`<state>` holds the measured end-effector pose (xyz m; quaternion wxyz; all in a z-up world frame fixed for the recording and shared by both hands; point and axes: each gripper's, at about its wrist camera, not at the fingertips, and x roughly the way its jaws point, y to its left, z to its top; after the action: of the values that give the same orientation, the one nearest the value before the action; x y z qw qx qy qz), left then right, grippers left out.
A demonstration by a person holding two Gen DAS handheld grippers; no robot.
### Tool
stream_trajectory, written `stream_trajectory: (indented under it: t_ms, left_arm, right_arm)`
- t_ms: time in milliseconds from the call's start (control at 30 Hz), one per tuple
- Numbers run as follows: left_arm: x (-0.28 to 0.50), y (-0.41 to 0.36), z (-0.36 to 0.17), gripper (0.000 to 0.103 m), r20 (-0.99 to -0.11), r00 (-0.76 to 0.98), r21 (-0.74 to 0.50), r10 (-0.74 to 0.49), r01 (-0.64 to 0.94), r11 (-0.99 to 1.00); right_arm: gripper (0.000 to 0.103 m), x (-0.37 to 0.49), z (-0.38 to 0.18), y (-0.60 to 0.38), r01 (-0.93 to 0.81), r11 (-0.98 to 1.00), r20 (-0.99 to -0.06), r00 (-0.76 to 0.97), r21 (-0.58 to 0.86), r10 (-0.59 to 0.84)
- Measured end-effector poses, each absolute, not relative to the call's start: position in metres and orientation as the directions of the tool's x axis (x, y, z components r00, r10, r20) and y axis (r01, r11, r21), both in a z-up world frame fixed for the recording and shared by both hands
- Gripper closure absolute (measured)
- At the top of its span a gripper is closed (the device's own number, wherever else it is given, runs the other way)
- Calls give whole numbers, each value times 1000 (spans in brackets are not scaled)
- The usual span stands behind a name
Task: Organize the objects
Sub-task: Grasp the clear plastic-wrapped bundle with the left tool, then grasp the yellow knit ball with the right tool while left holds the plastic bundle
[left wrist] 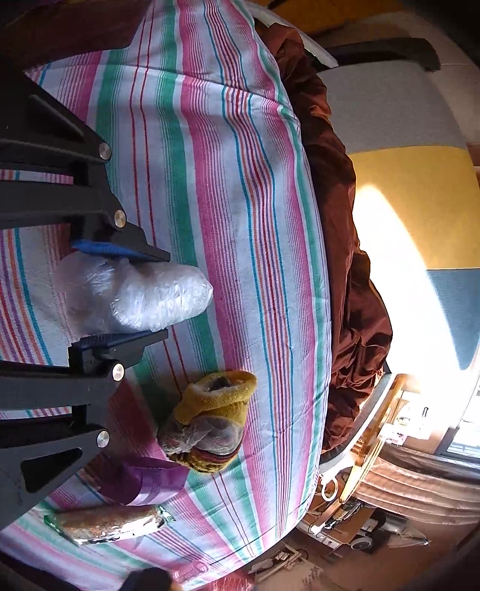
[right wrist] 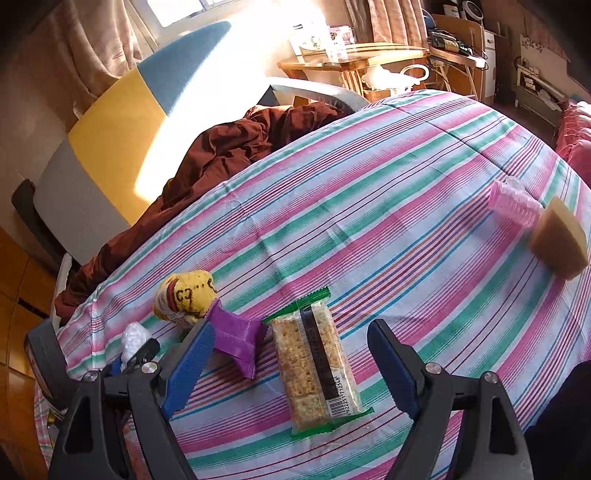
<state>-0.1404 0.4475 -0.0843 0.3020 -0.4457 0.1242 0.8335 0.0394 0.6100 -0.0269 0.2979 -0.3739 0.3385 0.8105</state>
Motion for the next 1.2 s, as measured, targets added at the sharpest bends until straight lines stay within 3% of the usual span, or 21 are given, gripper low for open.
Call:
stream_trajectory:
  t_ms: [400,633,1200]
  left_arm:
    - [-29,383,-83,70,-795,-458,-10,398,-646,-763]
    - [25,348,-88,69,-741,-502,47,447,-701,-711]
    - [22,339,-91,69,-710,-491,-12,505,-708,-706]
  right_arm:
    - [17,50,-29,621,-745,-534,-796,-572,401,200]
    - [17,33,-31,604,-689,-614,-800,-581,385,151]
    - [17,-38,-35,568,-520,-799,-838,-545,303,36]
